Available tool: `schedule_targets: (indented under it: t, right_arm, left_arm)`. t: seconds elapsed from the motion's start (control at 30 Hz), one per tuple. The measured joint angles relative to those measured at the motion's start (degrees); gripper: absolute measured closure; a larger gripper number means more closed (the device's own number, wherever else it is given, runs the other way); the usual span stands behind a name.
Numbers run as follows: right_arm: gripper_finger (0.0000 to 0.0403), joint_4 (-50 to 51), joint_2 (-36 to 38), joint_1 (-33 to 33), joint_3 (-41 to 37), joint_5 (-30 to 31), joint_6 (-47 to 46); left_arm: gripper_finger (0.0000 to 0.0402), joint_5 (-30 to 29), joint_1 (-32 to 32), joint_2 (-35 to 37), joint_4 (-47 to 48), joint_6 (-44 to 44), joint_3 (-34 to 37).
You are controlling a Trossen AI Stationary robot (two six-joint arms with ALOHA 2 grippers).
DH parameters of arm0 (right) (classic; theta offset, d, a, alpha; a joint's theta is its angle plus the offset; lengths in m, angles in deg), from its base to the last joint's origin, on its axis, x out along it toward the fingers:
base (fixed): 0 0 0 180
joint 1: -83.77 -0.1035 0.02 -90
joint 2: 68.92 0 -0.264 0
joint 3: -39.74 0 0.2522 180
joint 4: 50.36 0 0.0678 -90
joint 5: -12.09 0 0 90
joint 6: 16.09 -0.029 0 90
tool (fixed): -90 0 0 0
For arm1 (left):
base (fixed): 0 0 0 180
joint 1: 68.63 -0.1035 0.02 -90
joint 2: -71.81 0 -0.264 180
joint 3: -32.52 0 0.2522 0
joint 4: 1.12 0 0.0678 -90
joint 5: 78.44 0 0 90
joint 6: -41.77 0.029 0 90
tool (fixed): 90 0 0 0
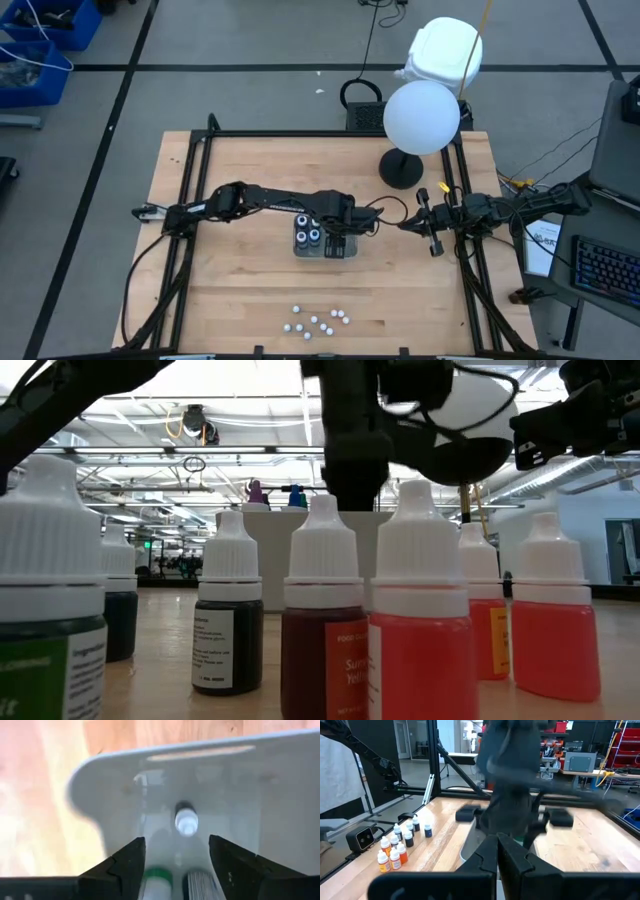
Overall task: Pick & Place food coloring
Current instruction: Put the small orange food coloring bottle into the gray bin
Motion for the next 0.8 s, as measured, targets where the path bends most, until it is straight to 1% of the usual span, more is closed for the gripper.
schedule_targets:
  t: [0.1,0.17,0.23,0.3,0.4,0.47,0.57,0.67,0.8]
  right_arm:
    - [0.0403,0.0,0.0,0.0,0.0,0.0,0.0]
    - [0.0403,0.0,0.0,0.0,0.0,0.0,0.0]
    - [0.0403,0.0,0.0,0.0,0.0,0.0,0.0]
    - [0.0403,0.0,0.0,0.0,0.0,0.0,0.0]
    - [0.0403,0.0,0.0,0.0,0.0,0.0,0.0]
    - [0.0403,-0.2,0.0,0.0,0.0,0.0,-0.1]
    - [0.0403,-0.1,0.0,0.0,0.0,0.0,-0.2]
    - [0.0403,0.1,0.0,0.0,0.0,0.0,-0.2]
    - [0.0403,1.3,0.0,0.0,0.0,0.0,-0.2]
  left_arm:
    - [0.0171,0.4,0.2,0.0,7.1,-1.3,-5.8]
    - [0.0170,1.0,0.5,3.2,8.1,-1.5,-4.1]
    - [0.0172,1.1,1.1,6.3,9.3,0.3,-3.4]
    - [0.0180,0.1,1.9,10.1,10.0,0.4,-3.3]
    - [0.0198,-0.8,3.1,15.4,8.4,0.3,-3.3]
    - [0.0216,-1.7,3.9,18.8,7.8,0.5,-3.3]
    - [0.0254,-4.8,5.4,23.7,6.4,0.9,-3.3]
    - [0.0303,-7.3,7.5,27.7,6.7,2.1,-3.4]
    - [0.0374,-8.3,10.1,31.3,7.5,2.6,-3.3]
